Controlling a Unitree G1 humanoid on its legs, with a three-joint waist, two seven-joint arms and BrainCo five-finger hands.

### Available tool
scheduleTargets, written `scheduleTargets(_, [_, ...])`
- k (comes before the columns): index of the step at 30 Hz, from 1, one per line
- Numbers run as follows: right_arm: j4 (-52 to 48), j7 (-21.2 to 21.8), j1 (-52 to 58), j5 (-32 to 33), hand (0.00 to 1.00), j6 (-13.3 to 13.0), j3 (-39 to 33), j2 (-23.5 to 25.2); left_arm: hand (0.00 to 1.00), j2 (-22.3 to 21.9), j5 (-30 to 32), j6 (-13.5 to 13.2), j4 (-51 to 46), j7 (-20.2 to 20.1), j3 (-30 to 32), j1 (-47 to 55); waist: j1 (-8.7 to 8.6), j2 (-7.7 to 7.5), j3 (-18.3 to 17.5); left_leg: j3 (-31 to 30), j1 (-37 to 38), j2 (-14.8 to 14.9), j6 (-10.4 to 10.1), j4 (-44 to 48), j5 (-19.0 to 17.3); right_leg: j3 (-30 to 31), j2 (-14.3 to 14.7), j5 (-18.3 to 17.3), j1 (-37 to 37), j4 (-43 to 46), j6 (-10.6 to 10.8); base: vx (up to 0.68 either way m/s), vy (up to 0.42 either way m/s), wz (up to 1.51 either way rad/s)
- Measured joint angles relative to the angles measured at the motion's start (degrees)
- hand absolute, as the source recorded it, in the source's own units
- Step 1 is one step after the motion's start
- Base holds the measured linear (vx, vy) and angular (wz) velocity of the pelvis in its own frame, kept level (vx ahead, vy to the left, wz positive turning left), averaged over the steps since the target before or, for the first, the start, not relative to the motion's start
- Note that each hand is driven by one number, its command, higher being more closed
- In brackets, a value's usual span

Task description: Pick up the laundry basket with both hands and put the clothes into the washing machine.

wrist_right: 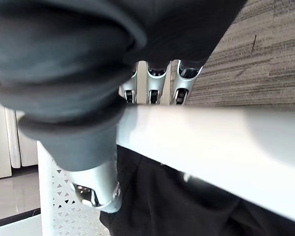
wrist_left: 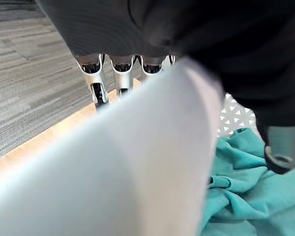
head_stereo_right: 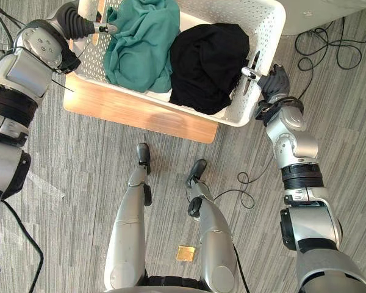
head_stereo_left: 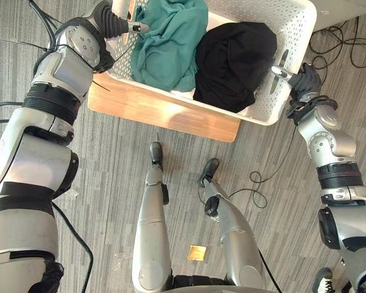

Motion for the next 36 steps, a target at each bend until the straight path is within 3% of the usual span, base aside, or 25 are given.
scheduleTargets(3, [-2.9, -1.2, 0.9, -3.3, 1.00, 0.2, -3.3, 1.0, 1.00, 1.5, 0.2, 0.2, -5.4, 2.6, 1.0, 1.9, -0.09, -0.02, 0.0, -0.1, -1.0, -0.5, 0.3, -0.2, 0.3, -0.1, -0.5, -0.1, -1.2, 0.5, 0.1, 0.02, -0.003, 0.05])
scheduleTargets(8, [-15.5, -5.7, 6.6, -8.4, 1.00, 0.3, -11.1, 7.5, 1.00, 0.5, 4.8, 0.5, -17.7, 10.1, 10.8, 11.4, 0.35, -0.10, 0.1, 0.3, -0.6, -1.5, 0.6, -1.9, 1.1, -0.1, -1.6, -0.2, -1.7, 0.9, 0.2, 0.05, -0.006, 0.06])
scheduleTargets(12, [-29.1, -10.4, 11.2, -12.6, 1.00, -0.2, -15.3, 11.1, 1.00, -5.6, 6.2, 1.0, -26.9, 14.2, 21.1, 20.5, 0.53, -0.10, 0.1, 0.5, 0.8, -2.1, 0.6, -1.8, 1.1, -0.2, -2.5, -0.8, -1.0, 2.4, 0.0, 0.05, -0.018, 0.04])
scheduleTargets(16, [-36.7, -10.8, 16.8, -14.1, 1.00, -2.1, -16.9, 11.7, 1.00, -11.5, 5.4, 0.4, -36.3, 15.4, 27.7, 31.5, 0.34, -0.09, 0.1, 0.7, 3.3, -2.7, 0.6, -1.9, 1.0, 0.2, -3.6, -2.0, 0.4, 4.3, 0.0, 0.01, -0.032, 0.04])
scheduleTargets(23, [-38.1, -7.7, 26.9, -14.2, 1.00, -2.3, -15.7, 16.4, 1.00, -22.6, -2.9, -2.5, -49.3, 16.4, 37.2, 48.4, 0.55, -0.05, 0.0, 1.3, 9.8, -3.8, 0.6, -4.6, 1.0, 1.1, -5.0, -4.9, 3.7, 7.5, -0.6, 0.00, -0.058, 0.04])
scheduleTargets(30, [-31.2, -3.1, 32.8, -14.2, 1.00, -2.2, -12.9, 20.9, 1.00, -30.1, -6.9, -3.4, -53.0, 15.9, 41.6, 60.6, 0.02, 0.13, -0.1, -0.3, 17.3, -5.5, 0.7, -5.9, 1.0, 0.6, -6.2, -7.4, 10.5, 9.2, 0.0, 0.06, -0.037, 0.12])
scheduleTargets(32, [-29.5, -1.8, 34.4, -14.5, 1.00, -2.1, -12.2, 22.8, 1.00, -30.3, -6.9, -3.4, -53.7, 15.0, 42.4, 64.3, 0.07, 0.29, -0.2, -0.5, 19.7, -5.7, 0.7, -5.9, 0.3, 0.0, -6.3, -8.1, 13.0, 9.1, 0.3, 0.03, -0.024, 0.13])
scheduleTargets(36, [-24.5, 0.4, 39.2, -16.3, 1.00, -2.1, -10.0, 25.8, 1.00, -32.3, -6.9, -3.4, -54.0, 13.2, 43.7, 73.6, -0.09, 1.41, -5.5, -1.4, 21.3, -6.1, 1.0, -5.4, -1.5, -0.3, -5.9, -9.0, 15.8, 7.9, 0.4, 0.04, 0.004, 0.11])
